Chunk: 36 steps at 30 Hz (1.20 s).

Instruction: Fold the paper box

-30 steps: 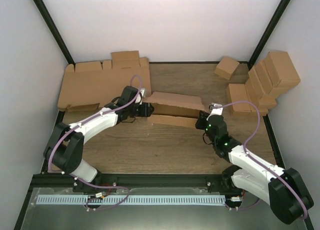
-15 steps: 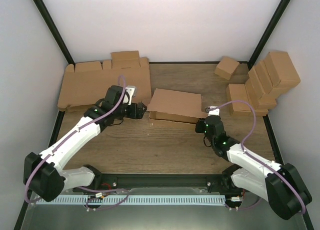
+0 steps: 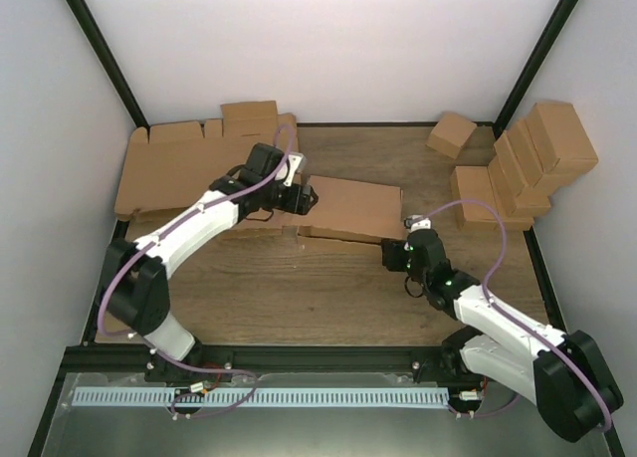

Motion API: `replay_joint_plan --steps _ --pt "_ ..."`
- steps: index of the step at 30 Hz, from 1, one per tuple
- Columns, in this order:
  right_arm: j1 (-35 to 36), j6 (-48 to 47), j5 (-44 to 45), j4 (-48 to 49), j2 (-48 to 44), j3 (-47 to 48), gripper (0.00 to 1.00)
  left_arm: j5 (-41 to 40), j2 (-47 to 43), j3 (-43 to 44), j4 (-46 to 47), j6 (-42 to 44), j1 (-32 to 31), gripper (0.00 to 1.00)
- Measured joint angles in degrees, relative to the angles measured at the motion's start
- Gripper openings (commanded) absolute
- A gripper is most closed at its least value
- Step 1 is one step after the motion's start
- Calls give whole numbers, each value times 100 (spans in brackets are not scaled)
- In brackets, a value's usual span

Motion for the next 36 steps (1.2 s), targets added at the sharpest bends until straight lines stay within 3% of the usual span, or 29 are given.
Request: replay_joint_plan --steps 4,9,16,19,26,30,32,36 --pt "4 238 -584 -625 -249 177 83 -13 535 55 81 -170 2 63" --pt "9 444 -1327 -1425 -420 321 86 -44 1049 55 94 -297 0 51" --pt "9 546 -2092 -2487 -601 979 89 -90 1198 -68 219 -426 0 48" --pt "9 505 -2149 -2824 -595 1423 88 -127 1198 -166 297 -479 0 47" --pt "-81 105 -1670 -2924 -925 2240 96 -238 1198 -214 334 -505 0 47" --pt "-426 -35 -1545 -2793 -503 2529 94 -306 1169 -219 315 -509 0 50" --pt "-719 -61 -1626 -2608 -50 2555 81 -367 1113 -254 304 -527 0 50" --pt "-1239 -48 -1836 -2317 815 2437 66 -553 1034 -284 291 -566 0 48"
